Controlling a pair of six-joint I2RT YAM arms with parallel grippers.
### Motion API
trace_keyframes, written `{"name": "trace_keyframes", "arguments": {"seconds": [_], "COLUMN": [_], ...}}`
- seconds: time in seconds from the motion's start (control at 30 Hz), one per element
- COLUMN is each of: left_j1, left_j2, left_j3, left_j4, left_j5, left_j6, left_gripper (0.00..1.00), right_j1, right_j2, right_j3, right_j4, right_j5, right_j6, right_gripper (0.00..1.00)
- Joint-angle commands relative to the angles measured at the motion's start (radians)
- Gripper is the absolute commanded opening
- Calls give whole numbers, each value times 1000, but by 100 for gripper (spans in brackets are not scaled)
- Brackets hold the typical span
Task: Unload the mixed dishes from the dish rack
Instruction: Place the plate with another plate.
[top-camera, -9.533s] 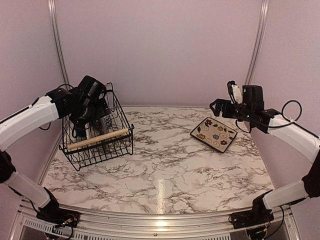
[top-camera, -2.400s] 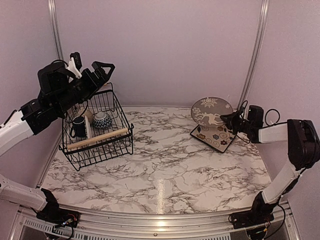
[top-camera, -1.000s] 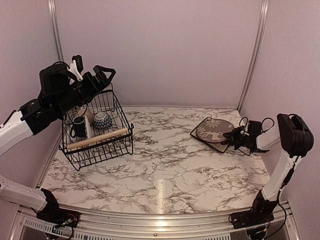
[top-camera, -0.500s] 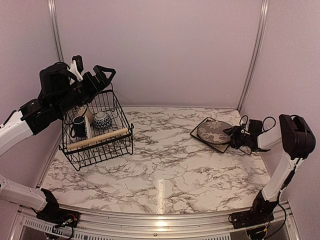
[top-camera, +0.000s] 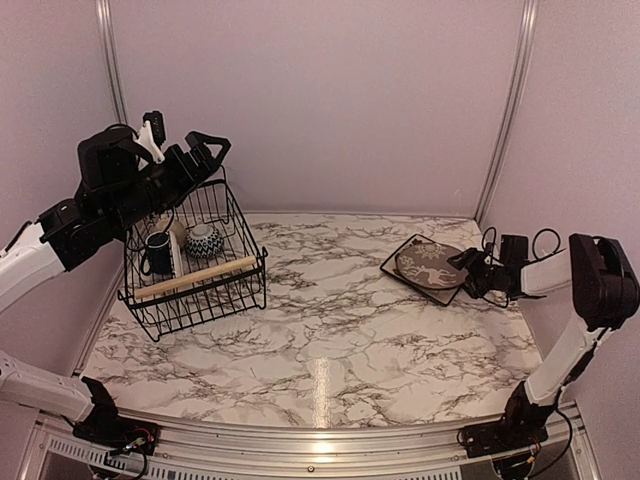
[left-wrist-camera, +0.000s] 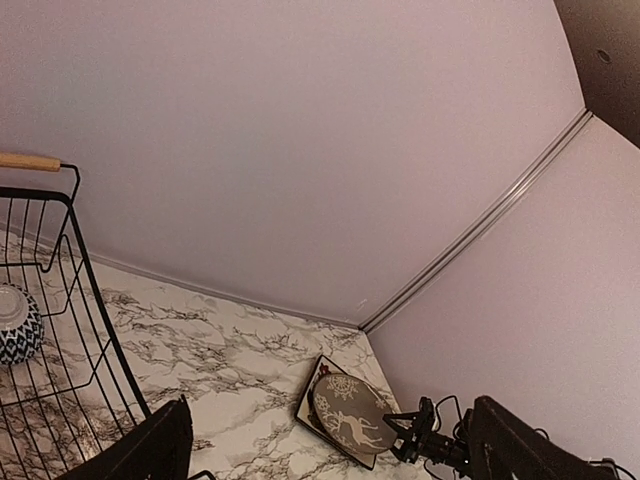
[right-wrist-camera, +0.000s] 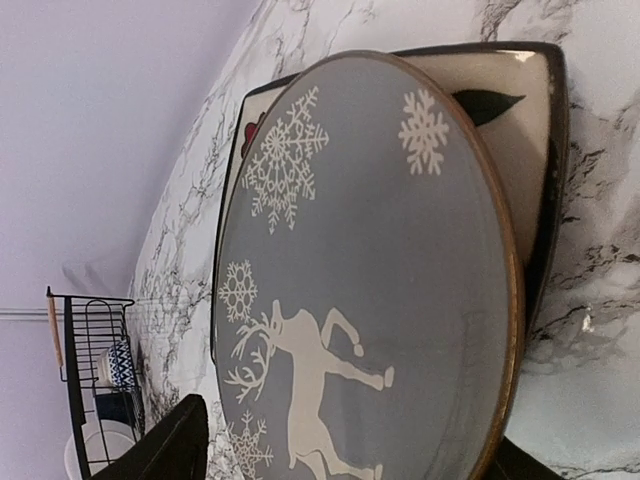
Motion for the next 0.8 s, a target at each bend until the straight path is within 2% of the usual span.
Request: {"name": "trace_keyframes", "arguments": {"seconds": [0.0, 0.27, 0.47, 0.77], "left_j1": [-3, -3, -2, -1], "left_j2": [-20, -13, 5, 4], "left_j3": [4, 66, 125, 150], "left_j4": [-62, -228, -381, -512], "left_j5": [-40, -124, -211, -326], "left_j6": [55, 152, 229, 289], "left_gripper": [99, 99, 99, 99], "right_j1": [-5, -5, -5, -5], "right_j2": [-54, -73, -70, -128], "right_j3": [24, 19, 52, 63], "right_j4": [-38, -71, -154, -247], "right_j5": [32, 53, 85, 173], "right_j6": [-84, -143, -215, -305], "right_gripper": [74, 87, 90, 95]}}
